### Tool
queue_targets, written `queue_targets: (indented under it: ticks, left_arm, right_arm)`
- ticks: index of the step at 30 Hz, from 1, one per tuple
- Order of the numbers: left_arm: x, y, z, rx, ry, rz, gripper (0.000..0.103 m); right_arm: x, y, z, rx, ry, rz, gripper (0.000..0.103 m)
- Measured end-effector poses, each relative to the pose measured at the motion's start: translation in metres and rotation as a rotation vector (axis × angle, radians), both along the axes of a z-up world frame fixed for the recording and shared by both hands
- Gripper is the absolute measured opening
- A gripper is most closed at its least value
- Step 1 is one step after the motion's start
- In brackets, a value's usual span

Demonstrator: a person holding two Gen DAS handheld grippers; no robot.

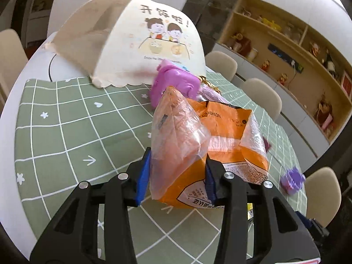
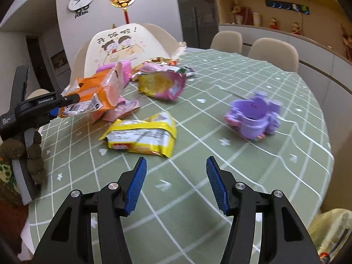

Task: Collect trash
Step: 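Grasp the orange snack bag with the left tool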

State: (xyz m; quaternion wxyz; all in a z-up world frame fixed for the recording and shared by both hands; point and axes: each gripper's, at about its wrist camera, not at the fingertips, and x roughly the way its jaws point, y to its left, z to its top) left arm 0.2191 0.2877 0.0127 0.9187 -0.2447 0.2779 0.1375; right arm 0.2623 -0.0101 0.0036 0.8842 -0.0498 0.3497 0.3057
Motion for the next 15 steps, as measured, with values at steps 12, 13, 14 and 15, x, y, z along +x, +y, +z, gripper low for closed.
queue_targets:
  ticks: [12,13,14,15]
  left_arm:
    - [-0.007,0.007,0.006,-0.001,-0.084,0.022,0.042]
    - [-0.007,0.007,0.006,-0.002,-0.087,0.018,0.042]
    - [-0.006,0.007,0.006,-0.007,-0.09,0.014,0.043]
    - [-0.007,0.008,0.006,-0.015,-0.093,0.012,0.043]
  right_arm:
    - [0.015,0.065,0.015,-0.104,-0.113,0.051,0.053]
    - [0.022,0.07,0.013,-0.107,-0.107,0.04,0.053]
    - [0.028,0.074,0.012,-0.11,-0.098,0.034,0.053]
    - [0.035,0.078,0.008,-0.118,-0.073,0.033,0.053]
